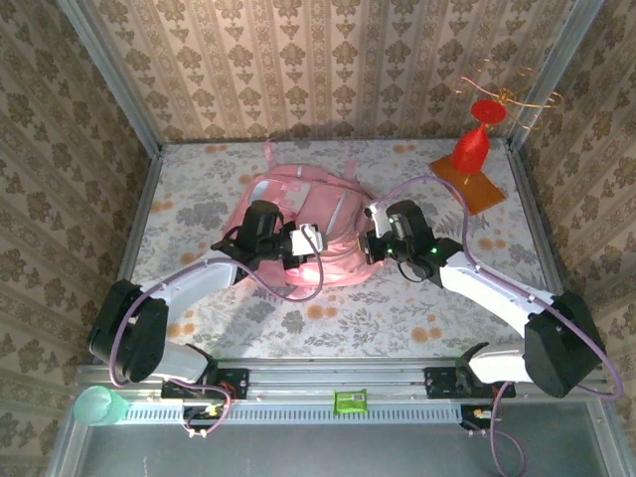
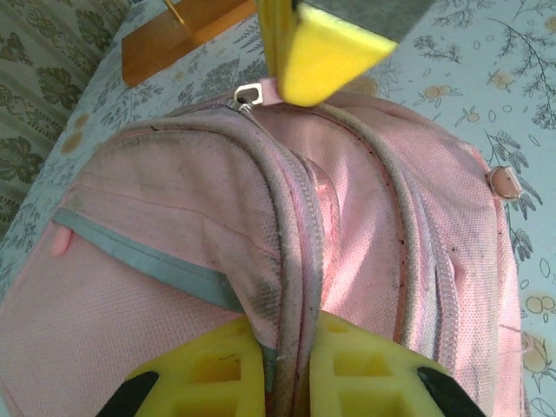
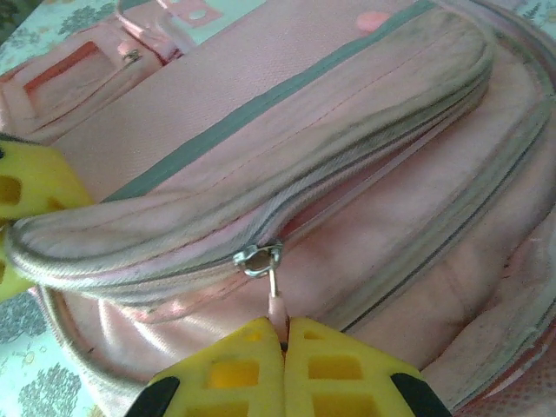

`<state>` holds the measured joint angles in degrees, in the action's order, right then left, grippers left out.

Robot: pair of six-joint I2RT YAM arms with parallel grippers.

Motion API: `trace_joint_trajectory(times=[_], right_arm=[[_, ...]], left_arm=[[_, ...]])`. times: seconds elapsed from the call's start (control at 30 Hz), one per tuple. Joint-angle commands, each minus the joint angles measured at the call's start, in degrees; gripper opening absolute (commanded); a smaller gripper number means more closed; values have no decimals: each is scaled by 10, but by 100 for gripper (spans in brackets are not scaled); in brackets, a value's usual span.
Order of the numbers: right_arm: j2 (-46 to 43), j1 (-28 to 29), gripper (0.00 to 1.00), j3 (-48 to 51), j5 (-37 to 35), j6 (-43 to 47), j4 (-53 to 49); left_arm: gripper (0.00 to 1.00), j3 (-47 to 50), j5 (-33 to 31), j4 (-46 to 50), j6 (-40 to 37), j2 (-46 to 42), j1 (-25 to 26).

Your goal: Pack the student bag

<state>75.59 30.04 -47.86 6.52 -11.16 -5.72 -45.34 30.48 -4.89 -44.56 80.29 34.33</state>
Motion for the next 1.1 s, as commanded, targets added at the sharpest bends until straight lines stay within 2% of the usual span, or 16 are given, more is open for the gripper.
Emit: trace_joint_trajectory(times=[0.0, 0.03, 0.1, 0.17, 0.2, 0.27, 0.37, 0.47, 0.57, 0.7, 0.93, 1.0, 1.07], right_arm=[[26, -26, 0, -32, -129, -41, -54], [33, -25, 0, -38, -112, -45, -53], [33, -17, 0, -30, -67, -45, -20], [22, -4, 0, -10, -28, -44, 26], [19, 1, 0, -2, -7, -48, 50], [14, 9, 0, 14, 37, -65, 92], [13, 30, 0, 20, 52, -69, 114], [11, 49, 0, 21, 47, -65, 119], [10, 56, 0, 27, 44, -71, 131], [19, 59, 0, 33, 33, -81, 138], [33, 58, 0, 42, 16, -99, 151], [38, 58, 0, 45, 16, -102, 156], [38, 58, 0, 48, 13, -103, 161]], left_arm=[[0, -9, -60, 43, -24, -8, -38], [0, -11, -76, 43, -20, -6, -43], [7, -20, -136, 38, 4, -1, -47], [24, -38, -189, 50, 40, 4, -48], [31, -49, -184, 73, 52, 2, -47], [45, -64, -130, 116, 80, -14, -44], [59, -49, -49, 112, 126, -57, -34], [68, -31, -47, 76, 165, -91, -13], [69, -51, -76, 100, 162, -80, 17], [69, -99, -124, 135, 152, -21, 46], [64, -146, -140, 153, 134, 65, 65], [61, -154, -145, 157, 128, 83, 66], [53, -160, -150, 162, 125, 96, 66]])
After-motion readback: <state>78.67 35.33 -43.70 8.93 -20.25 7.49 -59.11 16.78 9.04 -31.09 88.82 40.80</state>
